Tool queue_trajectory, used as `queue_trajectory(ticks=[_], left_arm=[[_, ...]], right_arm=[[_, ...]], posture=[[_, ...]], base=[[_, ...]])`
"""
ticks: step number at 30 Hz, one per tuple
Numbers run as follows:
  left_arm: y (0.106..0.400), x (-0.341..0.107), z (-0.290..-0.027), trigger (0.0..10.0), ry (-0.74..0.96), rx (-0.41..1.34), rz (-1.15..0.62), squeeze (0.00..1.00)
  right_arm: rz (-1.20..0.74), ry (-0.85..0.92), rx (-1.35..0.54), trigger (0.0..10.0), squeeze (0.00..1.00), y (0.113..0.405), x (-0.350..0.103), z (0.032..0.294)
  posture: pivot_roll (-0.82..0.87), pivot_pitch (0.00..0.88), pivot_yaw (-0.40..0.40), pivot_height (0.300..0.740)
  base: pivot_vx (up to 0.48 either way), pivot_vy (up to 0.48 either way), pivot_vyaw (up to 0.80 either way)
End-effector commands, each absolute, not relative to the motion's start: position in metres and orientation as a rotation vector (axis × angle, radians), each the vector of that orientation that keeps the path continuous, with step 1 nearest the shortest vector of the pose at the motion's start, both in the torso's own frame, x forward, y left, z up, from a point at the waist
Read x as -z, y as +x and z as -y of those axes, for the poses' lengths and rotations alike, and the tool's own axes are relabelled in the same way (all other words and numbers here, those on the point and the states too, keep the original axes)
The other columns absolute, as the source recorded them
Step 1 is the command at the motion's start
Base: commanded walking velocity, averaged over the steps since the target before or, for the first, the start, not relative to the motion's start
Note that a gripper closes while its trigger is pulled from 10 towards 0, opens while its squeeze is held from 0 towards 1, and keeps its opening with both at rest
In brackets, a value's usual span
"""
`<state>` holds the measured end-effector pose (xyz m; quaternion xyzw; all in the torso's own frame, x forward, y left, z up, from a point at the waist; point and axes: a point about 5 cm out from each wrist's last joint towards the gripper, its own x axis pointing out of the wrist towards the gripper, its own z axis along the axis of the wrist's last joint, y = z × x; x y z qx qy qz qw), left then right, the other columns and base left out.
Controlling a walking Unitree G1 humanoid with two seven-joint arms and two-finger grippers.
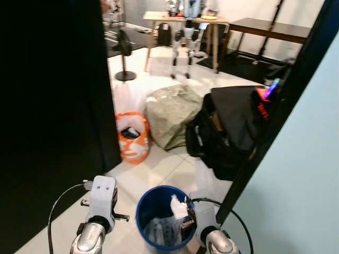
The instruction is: Clean up the room
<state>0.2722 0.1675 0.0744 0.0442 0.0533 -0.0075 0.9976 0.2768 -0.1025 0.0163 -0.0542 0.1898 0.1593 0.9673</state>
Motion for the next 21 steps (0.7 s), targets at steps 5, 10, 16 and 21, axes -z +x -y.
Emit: queue_trajectory(ticks=[5, 10, 16, 21], left_arm=[[0.2686, -0.0710, -0.1700, 10.0, 0.089, 0.002, -0.126, 0.00], [0.2681, -0.0702, -0.1698, 10.0, 0.083, 0.003, -0.129, 0.00], [0.2674, -0.0685, -0.1690, 10.0, 0.086, 0.011, -0.143, 0.00], [0.2667, -0.0675, -0.1684, 10.0, 0.094, 0.016, -0.151, 0.00]], right_arm=[[-0.416, -0.114, -0.342, 10.0, 0.00, 0.2711, -0.0093, 0.0995], [-0.417, -0.116, -0.340, 10.0, 0.00, 0.2708, -0.0092, 0.0999], [-0.417, -0.119, -0.337, 10.0, 0.00, 0.2711, -0.0092, 0.1004], [-0.418, -0.121, -0.336, 10.0, 0.00, 0.2709, -0.0090, 0.1006]], posture=[[0.07, 0.127, -0.047, 0.740], [0.07, 0.130, -0.047, 0.740], [0.07, 0.131, -0.047, 0.740], [0.07, 0.132, -0.047, 0.740]], base=[[0.285, 0.000, 0.00], [0.220, 0.000, 0.00], [0.000, 0.000, 0.00], [0.000, 0.000, 0.00]])
